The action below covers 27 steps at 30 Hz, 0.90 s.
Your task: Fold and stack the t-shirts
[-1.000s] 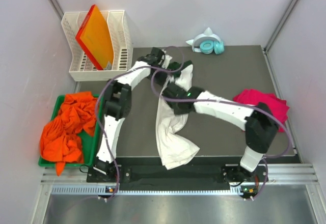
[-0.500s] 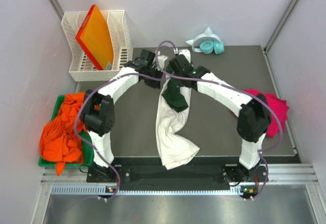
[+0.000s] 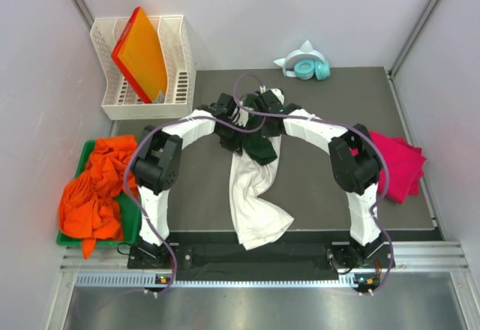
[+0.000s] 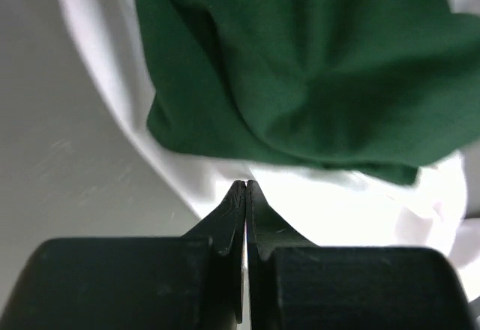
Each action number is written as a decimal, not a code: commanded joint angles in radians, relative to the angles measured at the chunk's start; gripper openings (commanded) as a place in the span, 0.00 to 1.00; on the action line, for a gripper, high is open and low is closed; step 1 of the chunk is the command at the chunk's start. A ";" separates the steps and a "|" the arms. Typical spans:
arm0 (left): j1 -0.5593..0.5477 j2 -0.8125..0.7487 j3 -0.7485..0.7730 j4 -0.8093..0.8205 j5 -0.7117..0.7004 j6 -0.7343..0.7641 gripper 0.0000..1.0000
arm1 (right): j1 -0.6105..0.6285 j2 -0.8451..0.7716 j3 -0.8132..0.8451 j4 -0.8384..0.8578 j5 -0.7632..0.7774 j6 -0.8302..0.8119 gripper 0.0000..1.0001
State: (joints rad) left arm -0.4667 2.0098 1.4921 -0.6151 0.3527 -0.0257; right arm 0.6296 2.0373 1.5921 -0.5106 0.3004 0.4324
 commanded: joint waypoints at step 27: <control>0.082 0.572 0.757 -0.271 -0.047 -0.016 0.00 | -0.238 0.508 0.655 -0.212 -0.379 0.060 0.09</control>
State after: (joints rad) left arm -0.4290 2.4908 2.1906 -0.9932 0.4625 -0.1020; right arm 0.4362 2.4680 2.1818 -0.7544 -0.0963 0.4984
